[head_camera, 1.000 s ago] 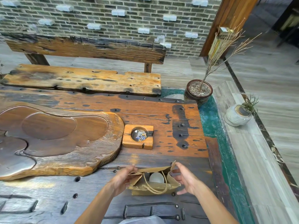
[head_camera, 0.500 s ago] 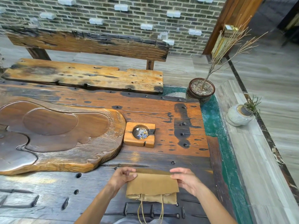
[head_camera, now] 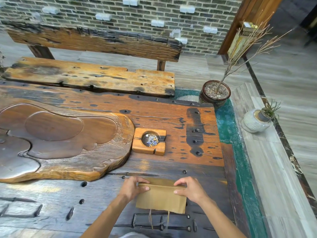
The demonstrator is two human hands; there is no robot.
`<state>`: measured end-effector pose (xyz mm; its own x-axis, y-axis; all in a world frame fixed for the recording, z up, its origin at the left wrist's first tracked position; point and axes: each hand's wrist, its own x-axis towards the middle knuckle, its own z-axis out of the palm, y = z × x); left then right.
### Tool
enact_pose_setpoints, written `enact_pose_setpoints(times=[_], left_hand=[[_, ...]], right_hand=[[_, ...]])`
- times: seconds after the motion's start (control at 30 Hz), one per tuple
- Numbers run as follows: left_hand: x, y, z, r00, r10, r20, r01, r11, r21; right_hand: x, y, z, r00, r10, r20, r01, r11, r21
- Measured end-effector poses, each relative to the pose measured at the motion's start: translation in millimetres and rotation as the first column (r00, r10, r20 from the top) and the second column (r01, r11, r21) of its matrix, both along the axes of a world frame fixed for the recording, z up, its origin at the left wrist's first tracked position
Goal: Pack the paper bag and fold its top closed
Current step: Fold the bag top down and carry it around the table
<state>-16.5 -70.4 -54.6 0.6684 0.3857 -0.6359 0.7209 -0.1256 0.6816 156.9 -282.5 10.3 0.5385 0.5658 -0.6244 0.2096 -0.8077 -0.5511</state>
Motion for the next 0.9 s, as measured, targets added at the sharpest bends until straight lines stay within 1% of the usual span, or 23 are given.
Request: enact_pose_setpoints(times=[0.1,0.23,0.33,0.4,0.5,0.57,0.73,0.9], left_hand=[[8.3,-6.1,26.2,1.0,0.017,-0.013,-0.017,1.0,-0.002],[17.3,-6.7,20.9,1.0,0.006,-0.018,-0.006,1.0,-0.009],[25.4,-9.7,20.2,0.996,-0.086,-0.035,0.087,0.996,0.027],[31.9,-12.1,20.1,0.987,-0.157,-0.014,0.158,0.986,0.055],[37.7,-14.6,22.4,0.971,-0.237,-0.021,0.238,0.968,0.076],[37.7,-14.2,22.6,0.967,-0.255,-0.025,0.256,0.963,0.083],[31.3,-10.8,19.3,0.979,-0.206,0.003,0.205,0.977,0.064],[26.5,-8.4,12.9,0.99,-0.14,-0.004,0.14,0.99,0.02]], right_hand=[[-2.5,6.2,-4.7,0.999,-0.005,0.042,0.006,1.0,-0.009],[-0.1,11.0,-5.8,0.997,0.001,0.08,0.0,1.0,-0.009],[1.3,18.6,-6.4,0.989,0.094,0.113,-0.089,0.995,-0.047],[-1.7,25.9,-8.3,0.98,0.165,0.114,-0.158,0.985,-0.071],[-11.1,38.3,-9.8,0.956,0.271,0.11,-0.266,0.962,-0.059],[-16.5,44.7,-12.8,0.949,0.293,0.119,-0.29,0.956,-0.041],[-17.5,45.6,-14.3,0.963,0.242,0.117,-0.237,0.97,-0.053],[-7.7,30.8,-16.5,0.993,0.111,0.048,-0.11,0.994,-0.021]])
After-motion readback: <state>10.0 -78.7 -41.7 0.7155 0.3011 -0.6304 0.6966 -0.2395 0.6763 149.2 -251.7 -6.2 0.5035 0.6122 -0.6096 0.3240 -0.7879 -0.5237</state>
